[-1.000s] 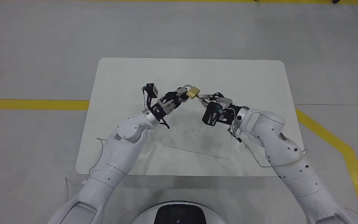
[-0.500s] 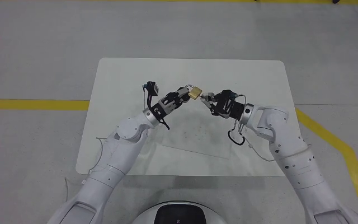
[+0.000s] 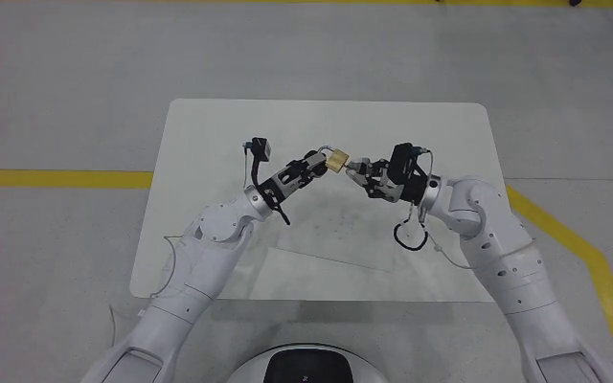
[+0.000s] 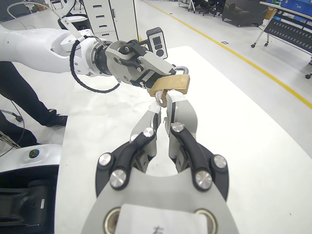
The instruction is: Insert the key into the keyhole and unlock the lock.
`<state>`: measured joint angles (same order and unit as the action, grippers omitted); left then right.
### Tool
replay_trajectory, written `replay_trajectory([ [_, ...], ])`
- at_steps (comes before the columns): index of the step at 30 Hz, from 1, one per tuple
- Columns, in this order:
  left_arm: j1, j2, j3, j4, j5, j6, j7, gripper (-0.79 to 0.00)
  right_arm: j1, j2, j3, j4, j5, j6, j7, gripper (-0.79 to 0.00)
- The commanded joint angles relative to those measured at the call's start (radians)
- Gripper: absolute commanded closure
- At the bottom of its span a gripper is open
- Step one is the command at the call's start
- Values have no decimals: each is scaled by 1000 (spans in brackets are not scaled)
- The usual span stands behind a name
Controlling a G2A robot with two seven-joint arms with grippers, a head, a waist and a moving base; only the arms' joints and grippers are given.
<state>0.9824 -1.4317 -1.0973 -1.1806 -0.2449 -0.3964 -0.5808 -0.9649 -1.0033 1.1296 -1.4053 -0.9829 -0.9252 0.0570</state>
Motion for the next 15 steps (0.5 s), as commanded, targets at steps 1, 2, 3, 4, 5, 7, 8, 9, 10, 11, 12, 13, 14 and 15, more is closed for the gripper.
replay_trajectory([
  [1, 0, 1, -1, -3, 19, -3, 4, 0, 3, -1, -3, 8, 29, -10, 13, 0],
  [2, 1, 2, -1, -5, 25, -5, 4, 0, 6, -2, -4, 14, 44, -16, 21, 0],
  [3, 1, 3, -1, -6, 31, -6, 5, 0, 9, -2, -6, 18, 58, -21, 30, 0],
  [4, 2, 3, -1, -8, 34, -6, 5, 0, 12, -2, -8, 21, 71, -27, 38, 0],
  [5, 3, 3, -1, -12, 34, -9, 5, 0, 15, -3, -9, 24, 79, -31, 47, 0],
  [7, 3, 4, 0, -17, 40, -15, 1, 0, 21, -3, -10, 27, 85, -28, 61, 0],
  [8, 4, 4, 0, -18, 41, -18, 0, 0, 22, -4, -11, 29, 90, -27, 65, 0],
  [9, 4, 4, 0, -20, 41, -21, 0, 0, 24, -4, -11, 29, 93, -27, 68, 0],
  [10, 4, 4, -1, -21, 40, -26, 1, 0, 25, -4, -12, 32, 97, -27, 71, 0],
  [11, 5, 5, -2, -20, 42, -29, 3, 0, 26, -5, -12, 35, 103, -28, 75, 0],
  [12, 5, 5, -3, -20, 42, -31, 3, 0, 28, -5, -13, 39, 111, -31, 78, 0],
  [13, 6, 6, -4, -20, 44, -33, 3, 0, 30, -5, -13, 43, 118, -31, 81, 0],
  [14, 7, 6, -6, -21, 45, -34, 4, 0, 32, -6, -13, 46, 121, -31, 86, 0],
  [15, 7, 7, -8, -21, 45, -35, 5, 0, 34, -6, -12, 48, 123, -29, 89, 0],
])
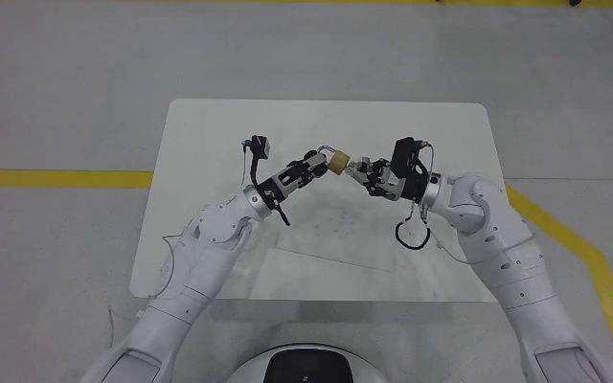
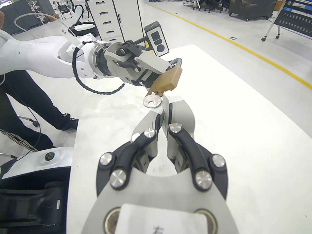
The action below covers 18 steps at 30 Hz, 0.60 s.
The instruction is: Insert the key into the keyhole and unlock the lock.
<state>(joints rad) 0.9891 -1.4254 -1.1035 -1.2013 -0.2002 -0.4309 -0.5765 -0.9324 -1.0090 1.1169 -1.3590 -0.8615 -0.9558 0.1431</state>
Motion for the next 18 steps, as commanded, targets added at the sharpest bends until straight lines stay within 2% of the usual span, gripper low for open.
replay_trajectory([
  [1, 2, 1, -4, -1, 0, 0, 0, 0, 3, 0, 1, 4, 3, 5, 5, 0],
  [4, 6, 3, -9, -6, -1, 2, 8, 0, 6, -1, 5, 0, -11, 27, 7, 0],
  [5, 8, 3, -11, -8, -4, 5, 12, 0, 6, -1, 7, -4, -25, 34, 5, -215],
  [6, 10, 3, -13, -9, -10, 11, 17, 0, 6, -1, 9, -10, -42, 42, 2, -305],
  [8, 14, 3, -15, -13, -24, 15, 17, 0, 0, -1, 9, -19, -62, 46, -12, -354],
  [12, 15, 5, -22, -13, -37, 19, 12, 0, -3, -2, 14, -27, -98, 69, -32, -382],
  [13, 15, 5, -23, -14, -40, 19, 10, 0, -4, -2, 17, -29, -103, 75, -40, -416],
  [17, 13, 7, -27, -17, -41, 30, -4, 0, -12, 0, 40, -45, -139, 98, -86, -742],
  [18, 13, 8, -28, -17, -40, 33, -7, 0, -17, 0, 46, -51, -149, 104, -100, -754],
])
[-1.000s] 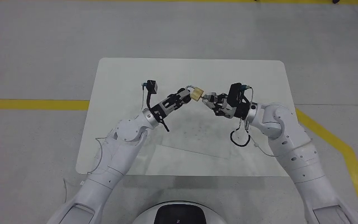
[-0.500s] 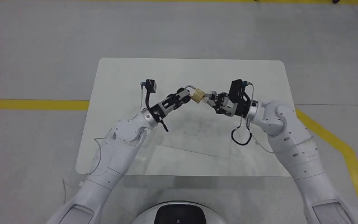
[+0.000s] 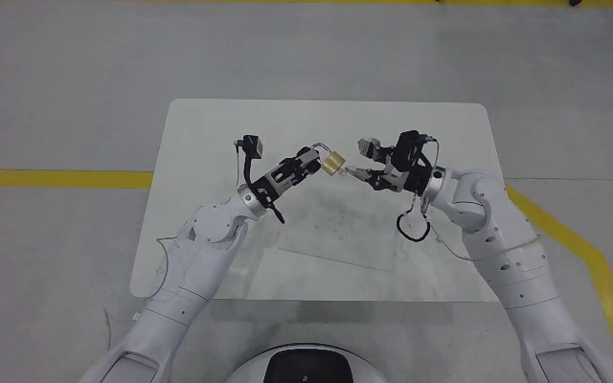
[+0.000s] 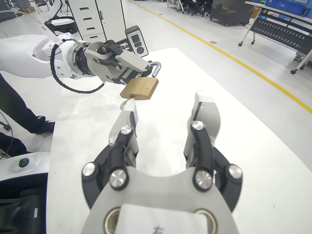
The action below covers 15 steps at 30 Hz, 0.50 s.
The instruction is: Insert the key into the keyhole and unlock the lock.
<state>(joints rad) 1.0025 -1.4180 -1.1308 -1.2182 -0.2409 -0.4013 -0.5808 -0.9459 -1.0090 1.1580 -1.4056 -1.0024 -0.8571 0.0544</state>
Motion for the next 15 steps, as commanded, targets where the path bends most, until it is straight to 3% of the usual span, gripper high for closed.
replay_trajectory([
  [1, -1, 1, -1, -1, 0, 6, -6, 0, -8, 1, 10, -10, -17, 12, -27, -776],
  [8, -10, 6, -3, -8, 35, 24, -28, 0, -33, 0, 33, -35, -48, 49, -113, -785],
  [15, -2, 13, -14, -30, 41, 8, -46, 0, 0, -15, -5, 32, -94, 122, -102, -785],
])
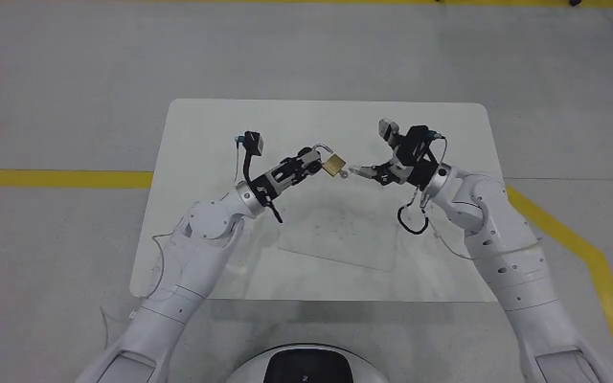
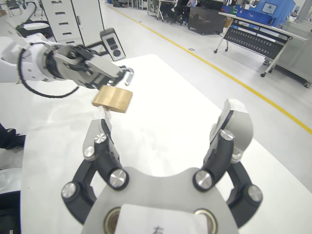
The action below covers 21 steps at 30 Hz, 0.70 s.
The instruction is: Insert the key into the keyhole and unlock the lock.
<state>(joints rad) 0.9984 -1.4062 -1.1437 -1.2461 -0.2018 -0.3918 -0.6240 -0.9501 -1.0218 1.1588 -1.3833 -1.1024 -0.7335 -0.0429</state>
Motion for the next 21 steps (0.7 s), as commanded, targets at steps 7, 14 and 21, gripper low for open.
replay_trajectory([
  [7, 11, 8, 0, -12, 31, -1, -29, 0, 31, -13, -22, 55, 12, 2, -34, -785],
  [14, 16, 9, 8, -17, 31, -13, -32, 0, 53, -23, -78, 73, -17, -55, 42, -785],
  [21, 30, 12, 9, -22, 33, -24, -25, 0, 56, -24, -54, 95, -16, -38, 5, -785],
])
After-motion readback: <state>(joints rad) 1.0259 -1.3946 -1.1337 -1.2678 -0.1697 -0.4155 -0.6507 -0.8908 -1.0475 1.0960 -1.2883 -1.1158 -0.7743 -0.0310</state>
